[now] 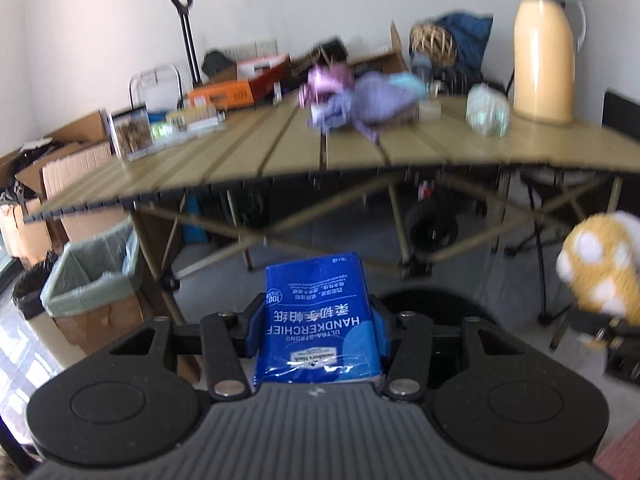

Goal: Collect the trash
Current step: 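Carry the tissue pack and plush sheep down over the black bin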

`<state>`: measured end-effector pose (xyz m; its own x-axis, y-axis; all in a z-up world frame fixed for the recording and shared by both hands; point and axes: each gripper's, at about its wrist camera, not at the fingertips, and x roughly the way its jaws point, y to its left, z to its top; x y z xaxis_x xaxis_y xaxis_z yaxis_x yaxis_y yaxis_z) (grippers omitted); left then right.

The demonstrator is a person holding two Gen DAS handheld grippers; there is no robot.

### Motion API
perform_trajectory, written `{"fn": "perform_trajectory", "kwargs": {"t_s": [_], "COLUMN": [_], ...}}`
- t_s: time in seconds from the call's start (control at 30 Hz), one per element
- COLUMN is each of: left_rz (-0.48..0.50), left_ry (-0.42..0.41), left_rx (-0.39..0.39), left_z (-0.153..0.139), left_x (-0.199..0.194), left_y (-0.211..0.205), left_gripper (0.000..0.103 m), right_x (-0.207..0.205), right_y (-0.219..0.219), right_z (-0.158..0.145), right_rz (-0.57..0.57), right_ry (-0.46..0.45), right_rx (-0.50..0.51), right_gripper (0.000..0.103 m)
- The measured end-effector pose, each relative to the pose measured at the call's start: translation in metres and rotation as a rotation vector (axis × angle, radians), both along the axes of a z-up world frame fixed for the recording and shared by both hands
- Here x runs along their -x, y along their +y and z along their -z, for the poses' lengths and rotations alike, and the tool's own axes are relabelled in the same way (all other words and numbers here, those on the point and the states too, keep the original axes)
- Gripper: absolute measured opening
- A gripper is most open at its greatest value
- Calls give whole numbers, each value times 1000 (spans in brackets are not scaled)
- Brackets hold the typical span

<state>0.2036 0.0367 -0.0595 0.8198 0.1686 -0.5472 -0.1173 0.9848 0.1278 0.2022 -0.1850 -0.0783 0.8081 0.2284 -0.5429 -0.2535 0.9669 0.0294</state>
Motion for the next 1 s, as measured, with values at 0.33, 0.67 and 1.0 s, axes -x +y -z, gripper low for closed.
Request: {"fn": "perform_trajectory", "kwargs": {"t_s": [0.33, 0.67, 1.0], "left_rz": [-24, -20, -5], "left_ry": [229, 314, 403], "left_rx": [42, 71, 98], "left_z": [49, 59, 69], "left_x": [-23, -44, -76], "left_y": [20, 15, -2], "left_gripper": [51, 51, 51], "right_x": [-20, -31, -45], "right_y": [-12, -24, -38], "right_z": [27, 38, 49], "right_rz": [48, 92, 165], "right_ry": [115, 152, 190], "right_rx": [-1, -14, -37], "right_gripper": [51, 51, 51]}}
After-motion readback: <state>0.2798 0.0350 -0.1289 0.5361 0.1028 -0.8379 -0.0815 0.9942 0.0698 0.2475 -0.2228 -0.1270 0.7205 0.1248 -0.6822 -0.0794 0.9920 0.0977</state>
